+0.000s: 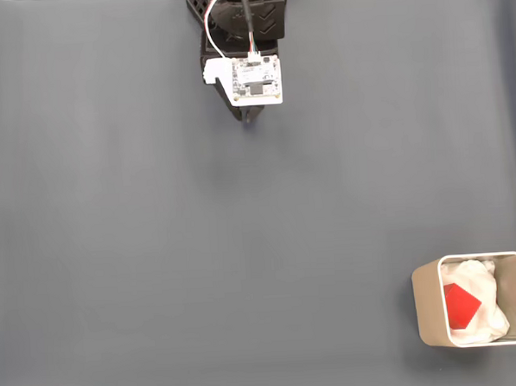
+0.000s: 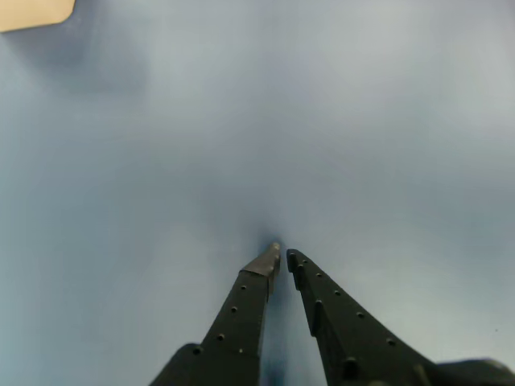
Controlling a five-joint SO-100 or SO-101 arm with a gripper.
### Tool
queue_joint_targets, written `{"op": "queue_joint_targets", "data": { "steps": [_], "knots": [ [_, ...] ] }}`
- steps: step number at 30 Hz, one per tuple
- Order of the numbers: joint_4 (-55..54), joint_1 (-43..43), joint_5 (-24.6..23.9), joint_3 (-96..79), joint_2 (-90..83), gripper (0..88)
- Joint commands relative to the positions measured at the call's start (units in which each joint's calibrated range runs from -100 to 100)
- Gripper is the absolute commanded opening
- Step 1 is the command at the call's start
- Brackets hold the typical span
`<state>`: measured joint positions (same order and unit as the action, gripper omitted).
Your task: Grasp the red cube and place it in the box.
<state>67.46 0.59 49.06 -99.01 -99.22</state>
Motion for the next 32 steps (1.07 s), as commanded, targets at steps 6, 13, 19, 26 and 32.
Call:
{"op": "queue_joint_targets", "data": {
  "steps": [6,13,19,26,32],
  "knots": [
    [7.8,0.4,0.4,-0.8,-0.7,0.0],
    [8.4,0.0,0.0,-0.8,-0.7,0.3],
    [8.4,0.0,0.0,-0.8,-0.7,0.3],
    [8.4,0.0,0.0,-0.8,-0.7,0.3],
    [8.4,0.0,0.0,-0.8,-0.7,0.3]
  ]
}}
